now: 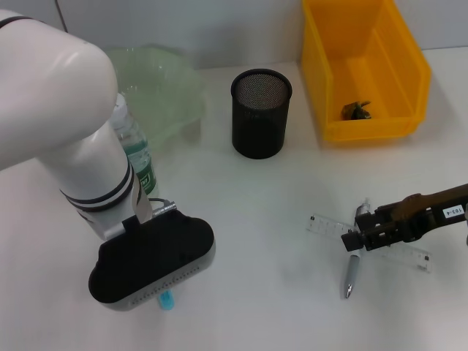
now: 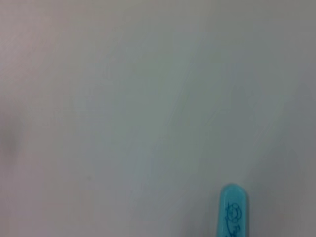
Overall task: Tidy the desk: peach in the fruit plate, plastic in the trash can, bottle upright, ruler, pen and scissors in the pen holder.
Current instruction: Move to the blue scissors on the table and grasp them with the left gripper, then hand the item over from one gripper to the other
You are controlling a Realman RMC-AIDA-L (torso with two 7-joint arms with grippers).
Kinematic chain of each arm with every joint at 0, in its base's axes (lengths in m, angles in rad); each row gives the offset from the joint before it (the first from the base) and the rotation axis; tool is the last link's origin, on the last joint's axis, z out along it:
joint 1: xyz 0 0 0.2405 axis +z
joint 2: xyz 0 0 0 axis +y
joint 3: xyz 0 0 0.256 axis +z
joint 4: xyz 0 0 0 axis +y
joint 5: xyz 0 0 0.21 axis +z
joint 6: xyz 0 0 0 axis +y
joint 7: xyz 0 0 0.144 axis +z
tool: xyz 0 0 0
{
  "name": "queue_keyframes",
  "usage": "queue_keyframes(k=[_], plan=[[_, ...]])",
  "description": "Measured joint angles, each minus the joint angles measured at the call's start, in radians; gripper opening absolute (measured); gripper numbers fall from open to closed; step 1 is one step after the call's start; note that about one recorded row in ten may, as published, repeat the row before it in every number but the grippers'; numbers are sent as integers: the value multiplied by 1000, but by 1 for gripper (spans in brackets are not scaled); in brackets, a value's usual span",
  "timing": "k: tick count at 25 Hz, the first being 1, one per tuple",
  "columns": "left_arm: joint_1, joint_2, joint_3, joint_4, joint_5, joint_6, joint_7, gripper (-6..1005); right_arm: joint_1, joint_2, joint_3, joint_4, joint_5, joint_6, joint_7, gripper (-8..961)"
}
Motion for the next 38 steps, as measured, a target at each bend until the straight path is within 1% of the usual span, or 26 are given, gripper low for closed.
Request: queue_keyframes(k=[10, 21, 24, 29, 30, 38], plan=[[-8, -3, 0, -20, -5, -2, -6, 315, 1, 0, 0, 0, 0, 0, -1, 734], [-11, -6, 7, -25, -2, -10, -27, 262, 1, -1, -1, 0, 0, -2, -2, 732], [-10, -6, 8, -21, 0, -11, -42, 205, 1, -2, 0, 0, 0, -3, -2, 731], [-4, -6, 7, -15, 2, -12, -56, 205, 1, -3, -1, 0, 0, -5, -3, 730], [8, -6, 5, 0, 4, -12, -66, 205, 1, -4, -1, 0, 0, -6, -3, 730], [27, -5, 8, 28, 28, -23, -76, 205, 2, -2, -4, 0, 0, -1, -3, 728]])
